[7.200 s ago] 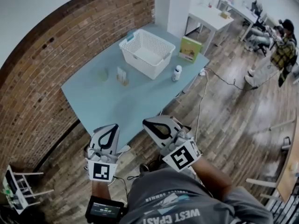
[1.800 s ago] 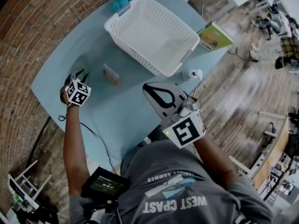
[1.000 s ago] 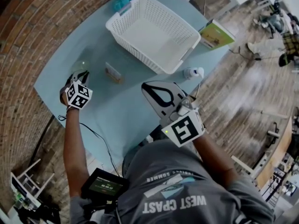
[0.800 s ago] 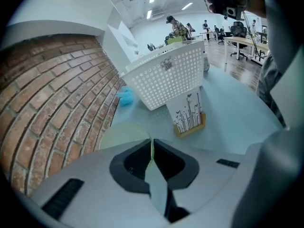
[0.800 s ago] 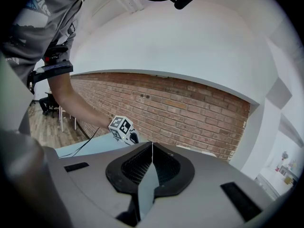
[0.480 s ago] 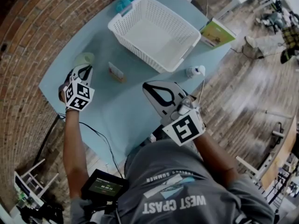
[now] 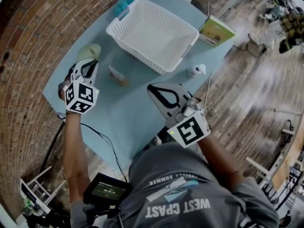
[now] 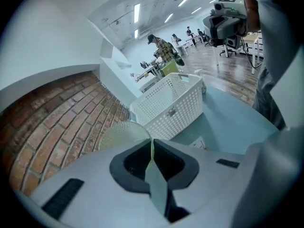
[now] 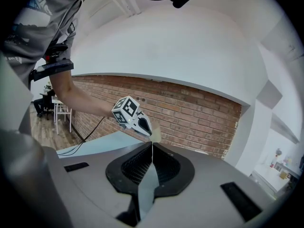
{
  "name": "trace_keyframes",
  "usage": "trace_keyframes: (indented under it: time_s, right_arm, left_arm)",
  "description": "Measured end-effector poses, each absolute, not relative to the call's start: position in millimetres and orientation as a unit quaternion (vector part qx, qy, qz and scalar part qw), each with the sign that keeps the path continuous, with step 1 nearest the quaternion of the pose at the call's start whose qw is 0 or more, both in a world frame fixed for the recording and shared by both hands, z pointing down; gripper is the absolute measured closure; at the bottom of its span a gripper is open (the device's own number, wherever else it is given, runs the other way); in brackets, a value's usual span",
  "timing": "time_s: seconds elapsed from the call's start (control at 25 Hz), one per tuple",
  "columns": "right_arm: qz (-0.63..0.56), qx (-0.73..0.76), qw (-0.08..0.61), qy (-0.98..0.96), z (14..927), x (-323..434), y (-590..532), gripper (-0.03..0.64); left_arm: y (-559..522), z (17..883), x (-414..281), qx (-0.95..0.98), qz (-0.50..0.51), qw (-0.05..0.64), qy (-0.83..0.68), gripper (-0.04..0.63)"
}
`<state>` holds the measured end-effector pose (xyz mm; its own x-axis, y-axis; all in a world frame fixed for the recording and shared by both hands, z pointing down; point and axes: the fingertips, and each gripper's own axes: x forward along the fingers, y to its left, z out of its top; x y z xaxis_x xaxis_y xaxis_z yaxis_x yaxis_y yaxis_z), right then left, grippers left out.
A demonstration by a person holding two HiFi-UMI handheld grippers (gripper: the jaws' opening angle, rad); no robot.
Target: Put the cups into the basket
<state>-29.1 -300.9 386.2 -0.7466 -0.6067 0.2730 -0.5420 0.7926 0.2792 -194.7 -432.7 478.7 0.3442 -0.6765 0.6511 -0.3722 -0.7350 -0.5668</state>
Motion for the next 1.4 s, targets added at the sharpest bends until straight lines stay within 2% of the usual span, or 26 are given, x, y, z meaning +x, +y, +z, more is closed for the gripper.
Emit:
trace_keyframes:
  time_s: [0.8,1.4]
  right_arm:
    - [-0.081,0.371,0.189,-0.905,388.6,31.4,-294.0,0.603]
    - [-0.065,0.406,0.197,-0.890,397.8,68.9,-291.6,0.603]
  left_arm:
    - [-466.1,427.0,-76.3,-0.834,-0.424,0.238,0.263,0.577]
    - [-476.0,429.0,-11.0,-0.850,-0.412,0.257,0.204,0.575]
